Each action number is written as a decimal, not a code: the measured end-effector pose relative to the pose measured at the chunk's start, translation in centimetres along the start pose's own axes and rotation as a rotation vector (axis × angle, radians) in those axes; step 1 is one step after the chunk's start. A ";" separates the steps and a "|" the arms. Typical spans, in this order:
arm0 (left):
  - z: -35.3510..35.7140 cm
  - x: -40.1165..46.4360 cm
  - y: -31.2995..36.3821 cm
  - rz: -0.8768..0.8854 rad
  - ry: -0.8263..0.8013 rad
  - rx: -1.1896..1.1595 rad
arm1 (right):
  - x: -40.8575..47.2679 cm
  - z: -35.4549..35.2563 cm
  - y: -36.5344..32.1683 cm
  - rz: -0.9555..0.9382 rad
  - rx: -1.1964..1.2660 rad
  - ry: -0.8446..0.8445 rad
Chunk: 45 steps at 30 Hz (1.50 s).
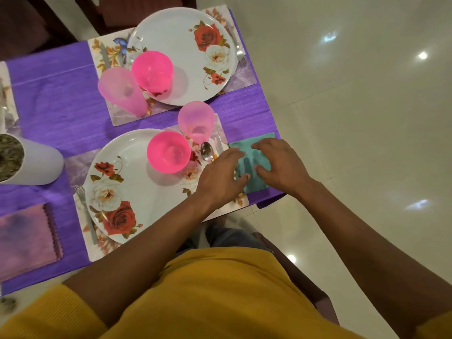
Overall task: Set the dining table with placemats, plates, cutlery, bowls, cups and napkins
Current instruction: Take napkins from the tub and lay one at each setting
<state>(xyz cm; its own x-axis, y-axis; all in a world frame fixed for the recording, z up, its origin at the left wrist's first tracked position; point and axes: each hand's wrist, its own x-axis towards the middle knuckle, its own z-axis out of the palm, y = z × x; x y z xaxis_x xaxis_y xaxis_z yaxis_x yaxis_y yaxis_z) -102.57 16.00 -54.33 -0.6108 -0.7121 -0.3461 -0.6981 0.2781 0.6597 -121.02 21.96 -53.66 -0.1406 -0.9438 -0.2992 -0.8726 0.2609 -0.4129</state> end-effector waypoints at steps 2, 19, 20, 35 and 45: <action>-1.5 -1.4 -0.7 -0.022 0.011 -0.101 | 0.0 0.0 -1.6 -0.022 0.071 0.018; -9.2 -23.2 -17.8 -0.448 0.732 -0.566 | 2.8 6.1 -27.7 -0.631 0.102 -0.285; -9.3 -24.7 -18.8 -0.471 0.779 -0.567 | 2.6 6.9 -29.4 -0.653 0.100 -0.311; -3.9 -49.4 -30.9 -0.961 1.304 -0.828 | -6.8 26.1 -58.1 -1.119 -0.068 -0.769; 10.1 -57.6 -35.1 -1.497 1.492 -1.007 | -16.2 42.9 -65.0 -1.454 -0.397 -1.106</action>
<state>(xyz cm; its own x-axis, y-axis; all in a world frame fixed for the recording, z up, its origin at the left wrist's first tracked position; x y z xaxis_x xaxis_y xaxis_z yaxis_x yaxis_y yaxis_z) -46.68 53.76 -64.29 0.8752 0.0213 -0.4833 0.3825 -0.6421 0.6644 -41.98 29.02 -58.84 0.9044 0.2293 -0.3599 -0.0822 -0.7340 -0.6742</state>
